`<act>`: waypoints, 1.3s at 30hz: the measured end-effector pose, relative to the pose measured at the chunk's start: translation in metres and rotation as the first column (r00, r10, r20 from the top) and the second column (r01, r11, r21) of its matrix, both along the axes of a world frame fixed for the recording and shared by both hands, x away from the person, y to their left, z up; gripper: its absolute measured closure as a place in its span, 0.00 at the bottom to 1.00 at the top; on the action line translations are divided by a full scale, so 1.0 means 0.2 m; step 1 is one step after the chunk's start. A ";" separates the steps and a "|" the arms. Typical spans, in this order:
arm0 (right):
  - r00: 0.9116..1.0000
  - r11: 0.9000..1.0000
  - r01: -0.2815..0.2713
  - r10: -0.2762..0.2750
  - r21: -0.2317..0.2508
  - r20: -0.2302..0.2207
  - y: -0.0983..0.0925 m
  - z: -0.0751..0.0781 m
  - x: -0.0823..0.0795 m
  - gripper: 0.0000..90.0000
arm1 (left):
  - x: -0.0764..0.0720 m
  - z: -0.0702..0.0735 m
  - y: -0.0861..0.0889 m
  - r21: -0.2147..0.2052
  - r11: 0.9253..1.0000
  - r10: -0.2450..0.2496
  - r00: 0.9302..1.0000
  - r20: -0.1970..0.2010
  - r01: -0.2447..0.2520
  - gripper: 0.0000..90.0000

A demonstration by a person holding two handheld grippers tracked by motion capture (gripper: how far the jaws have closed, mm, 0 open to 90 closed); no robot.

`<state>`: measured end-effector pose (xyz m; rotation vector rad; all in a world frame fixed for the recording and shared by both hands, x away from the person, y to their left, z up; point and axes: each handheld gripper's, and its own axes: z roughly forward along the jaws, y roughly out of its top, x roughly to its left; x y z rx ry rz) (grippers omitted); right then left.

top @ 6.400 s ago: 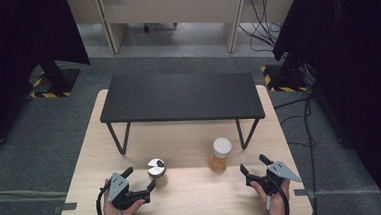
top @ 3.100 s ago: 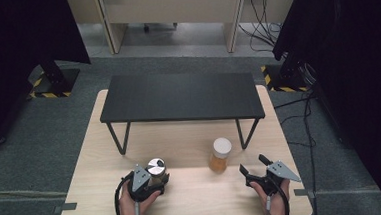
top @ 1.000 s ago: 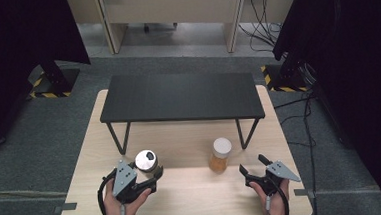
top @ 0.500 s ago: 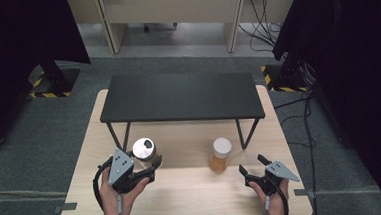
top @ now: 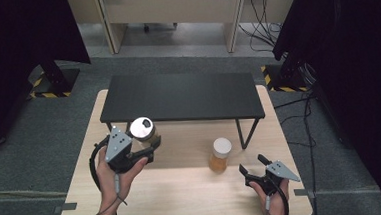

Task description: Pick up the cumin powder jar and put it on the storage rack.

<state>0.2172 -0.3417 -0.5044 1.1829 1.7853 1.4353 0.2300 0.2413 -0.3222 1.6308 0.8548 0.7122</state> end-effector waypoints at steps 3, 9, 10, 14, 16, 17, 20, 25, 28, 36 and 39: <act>1.000 1.000 0.000 0.000 -0.004 0.000 0.00 0.00 0.00 0.12 | 0.03 0.05 0.00 0.008 1.000 0.001 1.000 0.007 -0.001 0.33; 1.000 1.000 -0.001 0.001 -0.008 -0.002 0.00 0.00 0.00 0.12 | 0.11 0.14 0.02 0.005 1.000 0.003 1.000 -0.001 -0.003 0.34; 1.000 1.000 -0.001 0.001 -0.008 -0.001 0.01 0.00 0.00 0.12 | 0.14 0.17 0.02 0.006 1.000 0.010 1.000 -0.005 -0.010 0.33; 1.000 1.000 -0.002 0.002 -0.009 0.000 0.01 0.00 0.00 0.12 | 0.18 0.21 0.03 0.009 1.000 0.021 1.000 -0.005 -0.021 0.34; 1.000 1.000 -0.001 0.001 -0.006 -0.001 0.00 0.00 0.00 0.12 | 0.20 0.22 0.05 0.006 1.000 0.030 1.000 -0.003 -0.030 0.34; 1.000 1.000 -0.001 0.001 -0.006 -0.001 0.00 0.00 0.00 0.12 | 0.21 0.23 0.05 0.002 0.999 0.037 0.999 -0.004 -0.037 0.33; 1.000 1.000 -0.002 0.002 -0.009 -0.002 0.01 0.00 0.00 0.12 | 0.27 0.27 0.06 0.006 0.998 0.058 0.998 -0.008 -0.058 0.34; 1.000 1.000 -0.002 0.002 -0.008 -0.004 0.01 0.01 0.00 0.12 | 0.33 0.30 0.05 0.028 0.996 0.089 0.996 -0.008 -0.088 0.34; 1.000 1.000 -0.003 0.003 -0.011 -0.002 0.01 0.01 0.00 0.12 | 0.40 0.31 0.04 0.043 0.994 0.105 0.994 -0.026 -0.104 0.34; 1.000 1.000 -0.003 0.003 -0.009 -0.002 0.01 0.01 0.00 0.12 | 0.49 0.30 0.02 0.064 0.990 0.130 0.990 -0.052 -0.127 0.34; 1.000 1.000 -0.004 0.003 -0.009 -0.003 0.01 0.01 0.00 0.12 | 0.52 0.29 0.02 0.068 0.989 0.135 0.988 -0.069 -0.131 0.33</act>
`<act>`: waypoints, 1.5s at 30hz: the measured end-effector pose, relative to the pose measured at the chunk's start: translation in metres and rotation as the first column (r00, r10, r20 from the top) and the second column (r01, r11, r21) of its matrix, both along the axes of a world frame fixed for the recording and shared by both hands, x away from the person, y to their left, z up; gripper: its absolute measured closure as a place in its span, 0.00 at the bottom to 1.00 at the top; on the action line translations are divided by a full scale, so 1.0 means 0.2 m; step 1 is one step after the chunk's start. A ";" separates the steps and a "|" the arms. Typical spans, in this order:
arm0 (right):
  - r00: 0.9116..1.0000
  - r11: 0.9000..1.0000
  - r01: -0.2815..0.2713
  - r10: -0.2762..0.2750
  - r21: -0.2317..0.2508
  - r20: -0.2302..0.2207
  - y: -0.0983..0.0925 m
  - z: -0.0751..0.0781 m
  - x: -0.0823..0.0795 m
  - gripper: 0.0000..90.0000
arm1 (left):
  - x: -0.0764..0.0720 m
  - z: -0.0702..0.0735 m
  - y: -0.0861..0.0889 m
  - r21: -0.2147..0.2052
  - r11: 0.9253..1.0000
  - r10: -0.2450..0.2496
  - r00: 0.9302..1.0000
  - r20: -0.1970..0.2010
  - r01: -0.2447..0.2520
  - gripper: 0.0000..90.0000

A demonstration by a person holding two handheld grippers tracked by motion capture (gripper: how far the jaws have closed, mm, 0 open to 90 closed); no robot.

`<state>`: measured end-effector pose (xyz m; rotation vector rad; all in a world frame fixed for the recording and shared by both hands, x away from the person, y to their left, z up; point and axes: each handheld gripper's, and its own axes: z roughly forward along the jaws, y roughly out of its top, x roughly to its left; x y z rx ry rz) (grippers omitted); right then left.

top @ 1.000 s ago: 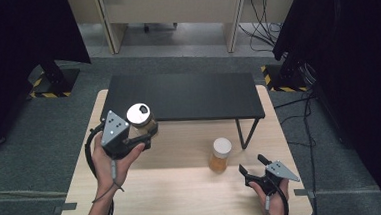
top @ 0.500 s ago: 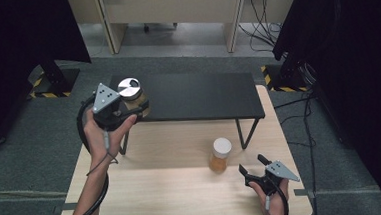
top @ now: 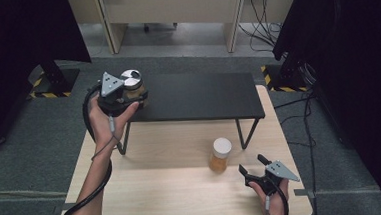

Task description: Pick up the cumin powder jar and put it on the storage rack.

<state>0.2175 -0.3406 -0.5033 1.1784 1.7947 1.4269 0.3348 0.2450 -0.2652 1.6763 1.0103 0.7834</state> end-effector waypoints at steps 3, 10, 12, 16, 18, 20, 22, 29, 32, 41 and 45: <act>1.000 1.000 0.000 0.000 -0.001 0.001 0.00 0.00 0.00 0.12 | 0.03 -0.01 -0.01 0.012 1.000 0.014 1.000 -0.009 -0.014 0.34; 1.000 1.000 -0.001 0.001 -0.008 0.002 0.01 0.00 0.00 0.12 | 0.06 -0.03 -0.02 0.021 1.000 0.019 0.999 -0.026 -0.018 0.33; 1.000 1.000 -0.001 0.001 -0.008 0.003 0.01 0.00 0.00 0.12 | 0.06 -0.04 -0.02 0.018 1.000 0.021 0.999 -0.029 -0.020 0.33; 1.000 1.000 -0.001 0.001 -0.008 0.004 0.01 0.00 0.00 0.12 | 0.09 -0.06 -0.02 0.022 0.999 0.024 0.999 -0.043 -0.023 0.33; 1.000 1.000 -0.001 0.001 -0.010 0.004 0.01 0.00 0.00 0.12 | 0.09 -0.06 -0.02 0.024 0.999 0.022 0.999 -0.044 -0.020 0.33; 1.000 1.000 -0.001 0.002 -0.011 0.003 0.01 0.00 0.00 0.12 | 0.10 -0.07 -0.01 0.019 1.000 0.021 0.999 -0.048 -0.020 0.33; 1.000 1.000 -0.002 0.002 -0.013 0.004 0.01 0.00 0.00 0.12 | 0.10 -0.08 0.00 0.004 1.000 0.017 0.999 -0.046 -0.017 0.33; 1.000 1.000 -0.002 0.002 -0.011 0.005 0.01 0.00 0.00 0.12 | 0.09 -0.17 0.02 -0.047 0.999 0.017 1.000 0.000 -0.017 0.33; 1.000 1.000 -0.002 0.002 -0.010 0.006 0.01 0.00 0.00 0.12 | 0.08 -0.19 0.02 -0.056 0.998 0.021 1.000 0.015 -0.020 0.33; 1.000 1.000 -0.001 0.002 -0.010 0.005 0.01 0.00 0.00 0.12 | 0.07 -0.21 0.02 -0.065 0.998 0.028 0.999 0.025 -0.027 0.34; 1.000 1.000 -0.001 0.002 -0.009 0.005 0.01 0.00 0.00 0.12 | 0.07 -0.21 0.02 -0.065 0.998 0.025 0.999 0.027 -0.023 0.34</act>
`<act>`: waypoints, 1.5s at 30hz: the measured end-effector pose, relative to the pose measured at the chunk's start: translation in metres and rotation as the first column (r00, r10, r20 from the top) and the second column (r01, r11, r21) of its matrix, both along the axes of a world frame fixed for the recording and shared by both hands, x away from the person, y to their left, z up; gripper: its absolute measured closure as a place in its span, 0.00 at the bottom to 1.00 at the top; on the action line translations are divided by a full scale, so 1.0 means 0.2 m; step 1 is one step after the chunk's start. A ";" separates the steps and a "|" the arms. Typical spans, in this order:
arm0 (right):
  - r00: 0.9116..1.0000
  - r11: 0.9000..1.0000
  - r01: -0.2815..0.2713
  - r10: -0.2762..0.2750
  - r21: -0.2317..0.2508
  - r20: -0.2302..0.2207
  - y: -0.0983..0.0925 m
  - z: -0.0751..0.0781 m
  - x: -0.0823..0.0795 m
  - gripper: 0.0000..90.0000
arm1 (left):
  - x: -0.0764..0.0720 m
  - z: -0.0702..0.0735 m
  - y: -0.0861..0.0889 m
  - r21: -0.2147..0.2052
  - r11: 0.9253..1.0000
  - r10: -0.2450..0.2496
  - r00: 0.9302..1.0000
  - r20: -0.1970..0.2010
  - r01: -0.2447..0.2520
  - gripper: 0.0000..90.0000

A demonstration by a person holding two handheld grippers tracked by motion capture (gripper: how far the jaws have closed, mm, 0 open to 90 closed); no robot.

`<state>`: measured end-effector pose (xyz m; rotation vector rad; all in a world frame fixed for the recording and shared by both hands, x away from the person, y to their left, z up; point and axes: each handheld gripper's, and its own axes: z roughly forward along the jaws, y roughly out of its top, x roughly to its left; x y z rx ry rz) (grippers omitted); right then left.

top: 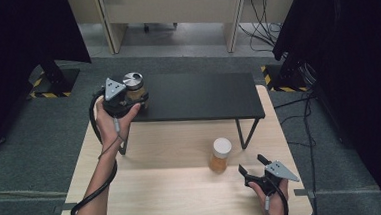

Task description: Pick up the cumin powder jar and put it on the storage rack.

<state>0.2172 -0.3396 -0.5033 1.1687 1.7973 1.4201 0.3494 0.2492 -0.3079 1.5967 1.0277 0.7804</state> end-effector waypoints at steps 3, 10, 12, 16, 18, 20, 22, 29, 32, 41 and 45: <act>1.000 1.000 0.000 0.000 -0.002 0.001 0.00 0.00 0.00 0.12 | 0.00 0.00 0.00 -0.002 1.000 0.000 1.000 0.002 0.000 0.33; 1.000 1.000 0.000 0.000 0.000 0.001 0.00 0.00 0.00 0.12 | 0.00 -0.01 0.00 -0.008 1.000 0.001 1.000 0.010 -0.001 0.33; 1.000 1.000 -0.001 0.001 -0.002 0.002 0.00 0.00 0.00 0.12 | 0.00 -0.01 0.00 -0.008 1.000 0.001 1.000 0.008 -0.001 0.33; 1.000 1.000 0.000 0.000 -0.003 0.002 0.00 0.00 0.00 0.12 | 0.00 -0.01 0.00 -0.008 1.000 0.002 1.000 0.010 -0.002 0.33; 1.000 1.000 0.000 0.000 -0.003 0.003 0.00 0.00 0.00 0.12 | 0.00 -0.01 0.00 -0.008 1.000 0.002 1.000 0.009 -0.002 0.33; 1.000 1.000 -0.001 0.001 -0.004 0.003 0.00 0.00 0.00 0.12 | 0.00 -0.01 0.00 -0.007 1.000 0.002 1.000 0.008 -0.002 0.33; 1.000 1.000 -0.001 0.001 -0.004 0.003 0.00 0.00 0.00 0.12 | 0.00 -0.01 0.00 -0.007 1.000 0.002 1.000 0.007 -0.002 0.33; 1.000 1.000 -0.002 0.002 -0.005 0.004 0.00 0.00 0.00 0.12 | -0.01 -0.01 0.02 -0.027 1.000 0.004 1.000 0.008 -0.004 0.26; 1.000 1.000 -0.002 0.002 -0.002 0.003 0.00 0.00 0.00 0.12 | -0.03 -0.01 0.01 -0.026 1.000 0.014 1.000 0.022 -0.014 0.06; 1.000 1.000 -0.001 0.001 -0.006 0.003 0.00 0.00 0.00 0.12 | -0.09 -0.02 0.00 -0.012 1.000 0.008 0.999 0.054 -0.007 0.01; 1.000 1.000 -0.001 0.001 -0.005 0.003 0.00 0.00 0.00 0.12 | -0.13 -0.02 0.00 -0.012 1.000 0.004 0.997 0.074 -0.004 0.01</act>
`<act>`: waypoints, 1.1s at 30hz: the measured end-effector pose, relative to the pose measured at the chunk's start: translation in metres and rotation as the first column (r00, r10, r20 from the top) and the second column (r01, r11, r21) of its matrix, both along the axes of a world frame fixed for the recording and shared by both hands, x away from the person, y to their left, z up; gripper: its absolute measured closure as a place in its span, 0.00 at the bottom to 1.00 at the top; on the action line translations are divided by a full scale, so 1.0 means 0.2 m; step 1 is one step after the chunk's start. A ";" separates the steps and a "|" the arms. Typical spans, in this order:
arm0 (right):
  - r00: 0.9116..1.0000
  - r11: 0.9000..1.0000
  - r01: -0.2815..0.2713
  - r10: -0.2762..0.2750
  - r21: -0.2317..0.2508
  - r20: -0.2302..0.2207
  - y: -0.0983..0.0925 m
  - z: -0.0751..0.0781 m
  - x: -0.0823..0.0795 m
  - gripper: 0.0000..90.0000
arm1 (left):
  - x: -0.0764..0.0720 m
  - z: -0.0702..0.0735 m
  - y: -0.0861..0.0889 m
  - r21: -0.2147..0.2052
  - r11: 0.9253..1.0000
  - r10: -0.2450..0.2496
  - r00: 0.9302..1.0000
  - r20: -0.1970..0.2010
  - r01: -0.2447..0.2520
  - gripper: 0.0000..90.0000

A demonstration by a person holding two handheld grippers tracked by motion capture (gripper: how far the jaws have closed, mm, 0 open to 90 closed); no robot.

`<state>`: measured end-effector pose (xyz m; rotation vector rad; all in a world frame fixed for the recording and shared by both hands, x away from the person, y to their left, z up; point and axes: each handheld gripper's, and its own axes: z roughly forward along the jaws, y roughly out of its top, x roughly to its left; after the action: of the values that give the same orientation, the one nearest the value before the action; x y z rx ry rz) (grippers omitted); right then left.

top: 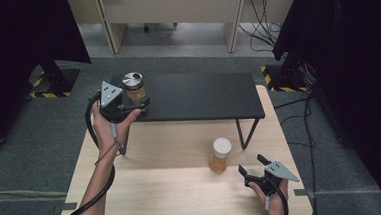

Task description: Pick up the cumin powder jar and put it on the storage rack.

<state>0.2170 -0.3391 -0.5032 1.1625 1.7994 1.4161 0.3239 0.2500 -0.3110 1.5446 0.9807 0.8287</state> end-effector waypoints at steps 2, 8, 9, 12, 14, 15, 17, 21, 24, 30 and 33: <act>1.000 1.000 0.000 0.000 0.000 -0.001 0.00 0.00 0.00 0.12 | -0.01 0.00 0.00 0.001 1.000 -0.001 1.000 0.003 0.001 0.01; 1.000 1.000 -0.001 0.001 -0.001 0.000 0.00 0.00 0.00 0.12 | -0.02 0.01 0.00 0.000 1.000 -0.001 1.000 -0.002 0.001 0.01; 1.000 1.000 -0.001 0.001 0.000 0.000 0.00 0.00 0.00 0.12 | -0.03 0.01 0.00 -0.001 1.000 -0.002 1.000 -0.001 0.002 0.01; 1.000 1.000 -0.001 0.001 0.001 0.000 0.00 0.00 0.00 0.12 | -0.05 0.00 0.00 -0.002 1.000 -0.003 1.000 0.008 0.003 0.01; 1.000 1.000 -0.001 0.001 0.001 0.000 0.00 0.00 0.00 0.12 | -0.07 -0.01 0.00 -0.004 1.000 -0.001 1.000 0.018 0.001 0.01; 1.000 1.000 -0.001 0.001 0.000 0.000 0.00 0.00 0.00 0.12 | -0.08 -0.01 0.00 -0.001 1.000 -0.003 1.000 0.022 0.003 0.01; 1.000 1.000 -0.001 0.001 0.000 0.001 0.00 0.00 0.00 0.12 | -0.10 -0.01 -0.01 0.002 1.000 -0.006 1.000 0.027 0.006 0.01; 1.000 1.000 -0.002 0.002 -0.001 0.002 0.00 0.00 0.00 0.12 | -0.12 -0.02 0.00 0.000 1.000 -0.007 0.999 0.035 0.007 0.01; 1.000 1.000 -0.001 0.001 0.001 0.001 0.00 0.00 0.00 0.12 | -0.17 -0.05 0.01 -0.005 1.000 -0.006 0.999 0.049 0.006 0.01; 1.000 1.000 -0.001 0.001 -0.001 0.002 0.00 0.00 0.00 0.12 | -0.23 -0.09 0.03 -0.013 1.000 -0.006 0.998 0.058 0.007 0.01; 1.000 1.000 -0.002 0.002 -0.003 0.002 0.00 0.00 0.00 0.12 | -0.27 -0.12 0.04 -0.018 1.000 -0.008 0.998 0.066 0.010 0.01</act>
<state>0.2169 -0.3390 -0.5032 1.1572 1.8010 1.4143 0.2697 0.2578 -0.3343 1.4956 0.9305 0.8566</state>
